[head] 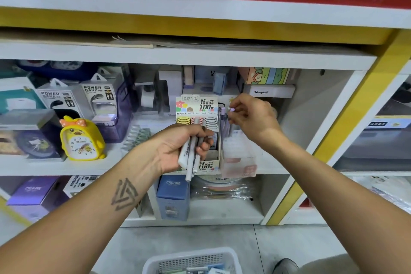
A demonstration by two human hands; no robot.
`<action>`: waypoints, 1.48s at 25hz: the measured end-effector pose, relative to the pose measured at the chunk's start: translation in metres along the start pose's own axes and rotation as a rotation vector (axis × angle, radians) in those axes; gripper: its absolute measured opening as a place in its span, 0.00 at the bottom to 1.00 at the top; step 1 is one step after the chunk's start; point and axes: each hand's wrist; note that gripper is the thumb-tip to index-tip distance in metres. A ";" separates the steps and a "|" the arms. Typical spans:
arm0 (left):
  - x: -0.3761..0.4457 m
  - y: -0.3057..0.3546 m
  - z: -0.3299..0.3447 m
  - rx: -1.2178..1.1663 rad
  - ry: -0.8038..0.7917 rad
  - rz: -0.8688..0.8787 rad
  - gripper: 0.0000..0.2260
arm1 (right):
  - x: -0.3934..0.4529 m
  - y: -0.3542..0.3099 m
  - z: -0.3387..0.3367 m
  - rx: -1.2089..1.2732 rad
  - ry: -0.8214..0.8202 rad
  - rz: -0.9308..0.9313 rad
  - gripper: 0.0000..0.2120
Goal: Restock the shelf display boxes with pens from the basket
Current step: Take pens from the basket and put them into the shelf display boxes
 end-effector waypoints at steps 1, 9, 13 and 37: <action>0.000 0.000 0.000 -0.003 0.008 0.012 0.17 | 0.000 0.000 0.001 0.000 -0.007 0.001 0.07; -0.005 -0.002 -0.002 0.041 -0.024 0.073 0.06 | 0.003 -0.001 0.002 0.047 -0.014 0.017 0.07; -0.006 -0.001 -0.002 0.035 -0.008 0.090 0.08 | 0.005 -0.001 0.005 0.084 -0.075 -0.008 0.05; -0.008 -0.001 0.001 0.046 0.102 0.136 0.14 | 0.013 0.003 -0.020 0.281 0.218 0.179 0.07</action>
Point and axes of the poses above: each hand's wrist, its own x-axis towards the middle knuckle, its own z-axis out of the palm, y = z × x, and after that the axes turned 14 degrees about -z, right-handed
